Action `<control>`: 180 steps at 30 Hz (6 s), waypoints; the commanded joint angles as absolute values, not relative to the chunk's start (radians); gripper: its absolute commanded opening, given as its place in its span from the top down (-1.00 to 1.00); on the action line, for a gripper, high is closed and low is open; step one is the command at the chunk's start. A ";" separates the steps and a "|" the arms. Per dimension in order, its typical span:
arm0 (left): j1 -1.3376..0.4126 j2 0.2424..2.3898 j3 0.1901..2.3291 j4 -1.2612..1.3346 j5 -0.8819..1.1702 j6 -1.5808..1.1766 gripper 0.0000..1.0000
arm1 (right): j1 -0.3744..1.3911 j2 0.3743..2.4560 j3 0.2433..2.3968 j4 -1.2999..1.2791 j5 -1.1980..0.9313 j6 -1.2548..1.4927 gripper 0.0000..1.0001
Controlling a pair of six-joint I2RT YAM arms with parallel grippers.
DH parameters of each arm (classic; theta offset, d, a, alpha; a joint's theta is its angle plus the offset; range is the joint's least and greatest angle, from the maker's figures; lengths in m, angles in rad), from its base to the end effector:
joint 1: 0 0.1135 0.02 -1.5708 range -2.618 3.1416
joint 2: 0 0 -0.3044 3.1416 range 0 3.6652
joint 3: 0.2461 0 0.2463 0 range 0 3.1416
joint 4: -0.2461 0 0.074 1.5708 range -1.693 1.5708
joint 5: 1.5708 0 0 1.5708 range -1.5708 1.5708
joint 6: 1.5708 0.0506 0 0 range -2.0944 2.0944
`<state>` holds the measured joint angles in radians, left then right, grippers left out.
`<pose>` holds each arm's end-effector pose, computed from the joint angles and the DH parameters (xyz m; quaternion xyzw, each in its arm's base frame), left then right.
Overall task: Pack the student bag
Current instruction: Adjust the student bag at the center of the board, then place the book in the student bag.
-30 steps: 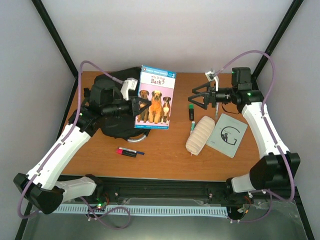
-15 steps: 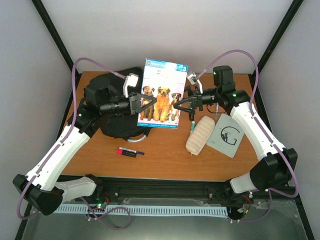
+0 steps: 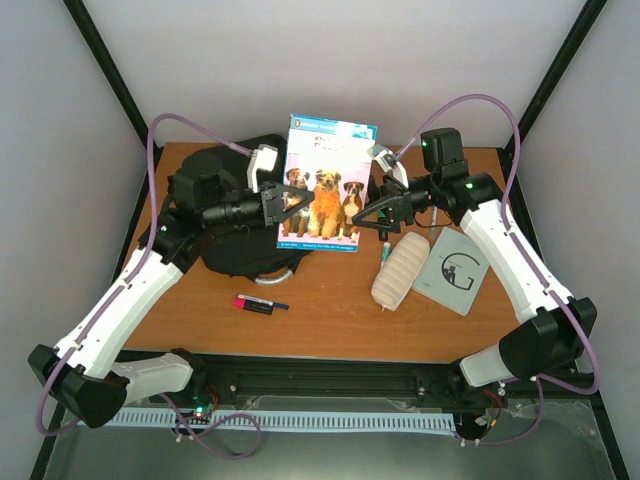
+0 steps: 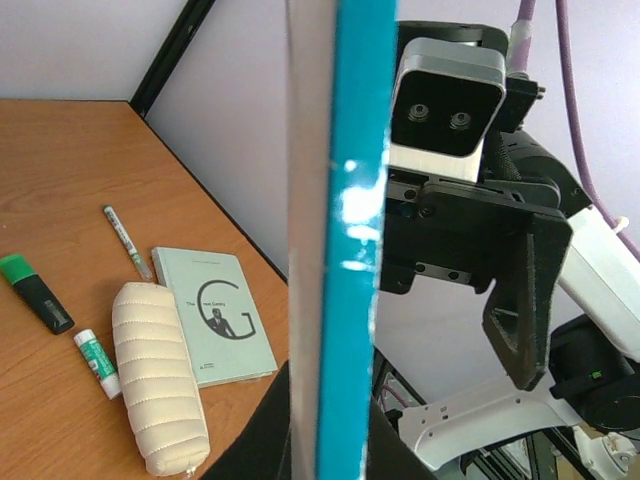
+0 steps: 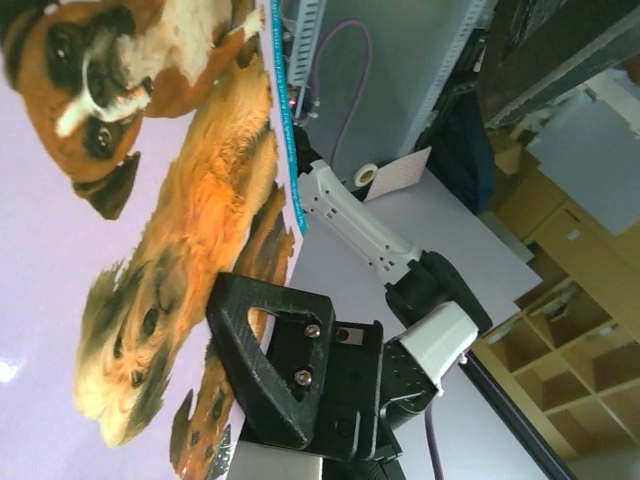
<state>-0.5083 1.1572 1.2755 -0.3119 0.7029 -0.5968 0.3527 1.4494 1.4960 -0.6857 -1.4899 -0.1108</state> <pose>0.1922 -0.1445 0.4583 0.1865 0.7339 -0.5394 0.3683 0.2469 0.1446 0.4401 -0.4472 0.5693 0.6411 0.2547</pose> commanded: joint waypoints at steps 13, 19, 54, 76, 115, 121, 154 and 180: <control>-0.503 1.155 1.221 -0.245 0.558 -0.601 0.98 | 0.363 1.286 1.424 -0.390 -1.254 0.258 -0.20; -0.503 1.148 1.201 -0.222 0.563 -0.616 0.96 | 0.363 1.297 1.433 -0.357 -1.250 0.303 -0.01; -0.278 1.239 1.160 -0.703 -0.178 -0.511 -1.00 | 0.136 1.176 0.957 -0.365 -0.721 -0.176 0.94; 0.134 1.779 1.494 -0.719 -0.168 -0.409 -1.00 | 0.049 1.100 0.876 -0.386 -0.829 -0.354 0.94; -0.004 2.101 1.629 -0.459 0.337 -0.328 -0.66 | 0.049 1.136 0.877 -0.400 -0.828 -0.381 0.94; -0.036 2.030 1.515 -0.430 0.346 -0.321 -0.65 | 0.049 1.132 0.875 -0.393 -0.834 -0.372 0.94; -0.469 1.128 0.998 -0.379 -0.054 -0.317 -0.99 | 0.050 1.216 0.872 -0.380 -0.818 -0.356 0.94; -0.559 1.268 0.966 -0.379 0.200 -0.253 -0.43 | 0.035 1.231 0.882 -0.397 -0.839 -0.366 0.94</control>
